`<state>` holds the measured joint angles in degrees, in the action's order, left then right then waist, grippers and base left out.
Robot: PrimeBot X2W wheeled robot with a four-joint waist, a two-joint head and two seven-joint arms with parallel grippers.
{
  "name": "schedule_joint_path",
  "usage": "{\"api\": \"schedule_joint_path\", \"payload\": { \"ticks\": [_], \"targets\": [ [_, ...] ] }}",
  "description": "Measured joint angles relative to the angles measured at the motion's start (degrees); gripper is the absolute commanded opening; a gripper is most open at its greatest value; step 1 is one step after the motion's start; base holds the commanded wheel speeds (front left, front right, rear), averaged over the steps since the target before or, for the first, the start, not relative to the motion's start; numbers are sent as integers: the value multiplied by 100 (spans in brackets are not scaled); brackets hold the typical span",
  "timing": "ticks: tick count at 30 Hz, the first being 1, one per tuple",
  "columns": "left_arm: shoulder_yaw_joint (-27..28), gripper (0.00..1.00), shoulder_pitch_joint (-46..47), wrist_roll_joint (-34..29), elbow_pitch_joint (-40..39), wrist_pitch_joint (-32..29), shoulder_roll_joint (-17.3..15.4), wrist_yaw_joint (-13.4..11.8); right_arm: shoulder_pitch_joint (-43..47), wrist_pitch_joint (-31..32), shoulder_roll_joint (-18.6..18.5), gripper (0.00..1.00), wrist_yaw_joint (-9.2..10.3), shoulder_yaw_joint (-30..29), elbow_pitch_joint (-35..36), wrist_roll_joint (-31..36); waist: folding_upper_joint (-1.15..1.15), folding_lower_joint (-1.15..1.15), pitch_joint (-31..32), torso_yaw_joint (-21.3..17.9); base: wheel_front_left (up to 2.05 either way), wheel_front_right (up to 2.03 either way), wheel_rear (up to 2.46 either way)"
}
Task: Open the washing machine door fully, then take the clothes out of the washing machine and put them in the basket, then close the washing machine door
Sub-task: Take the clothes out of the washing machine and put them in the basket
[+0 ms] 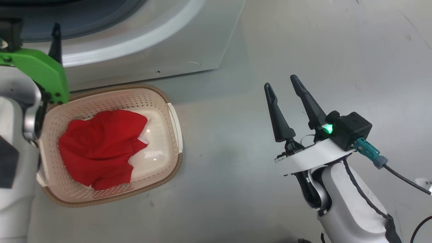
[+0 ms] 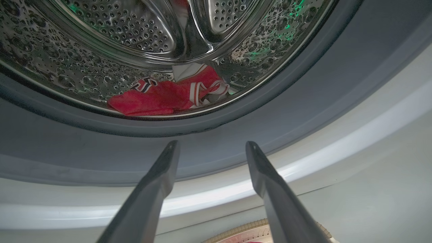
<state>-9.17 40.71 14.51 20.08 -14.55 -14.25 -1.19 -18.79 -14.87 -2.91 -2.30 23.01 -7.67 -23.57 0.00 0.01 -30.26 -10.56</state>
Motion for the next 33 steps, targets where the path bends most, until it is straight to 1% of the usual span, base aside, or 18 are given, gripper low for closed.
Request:
{"api": "schedule_joint_path", "payload": {
  "ticks": [3,5,6,12,15,19,23,24,28,30,33],
  "targets": [
    [56,100,344,-51,137,-218,-224,9,-108,0,-2,100,13,127,38,-164,0,0,-189,-135,0,0,0],
    [114,100,530,-98,188,-323,-359,33,-165,0,-1,100,47,205,64,-234,0,0,-291,-243,0,0,0],
    [136,100,750,-185,237,-431,-495,54,-224,0,-3,100,71,254,112,-337,0,0,-386,-350,0,0,0],
    [203,100,1301,-334,417,-735,-922,132,-402,0,-1,100,144,416,207,-583,0,0,-647,-682,0,0,0],
    [256,100,1553,-344,500,-866,-1080,159,-440,0,-1,100,191,460,241,-645,0,0,-765,-839,0,0,0],
    [315,100,1884,-361,547,-959,-1228,209,-460,0,0,100,203,525,297,-764,0,0,-925,-1013,0,0,0],
    [316,100,2120,-499,657,-1070,-1523,312,-536,0,2,100,205,645,338,-818,0,0,-1062,-1156,0,0,0],
    [304,100,2178,-544,691,-1090,-1595,355,-547,0,2,100,245,658,360,-825,0,0,-1096,-1187,0,0,0],
    [209,100,2349,-688,788,-1222,-1742,457,-574,0,4,100,256,684,378,-886,0,0,-1218,-1272,0,0,0],
    [160,100,2389,-712,903,-1237,-1794,494,-591,0,5,100,297,719,371,-914,0,0,-1258,-1304,0,0,0],
    [135,100,2412,-743,1027,-1347,-1900,526,-613,0,7,100,297,779,366,-917,0,0,-1291,-1333,0,0,0]
  ]
}}
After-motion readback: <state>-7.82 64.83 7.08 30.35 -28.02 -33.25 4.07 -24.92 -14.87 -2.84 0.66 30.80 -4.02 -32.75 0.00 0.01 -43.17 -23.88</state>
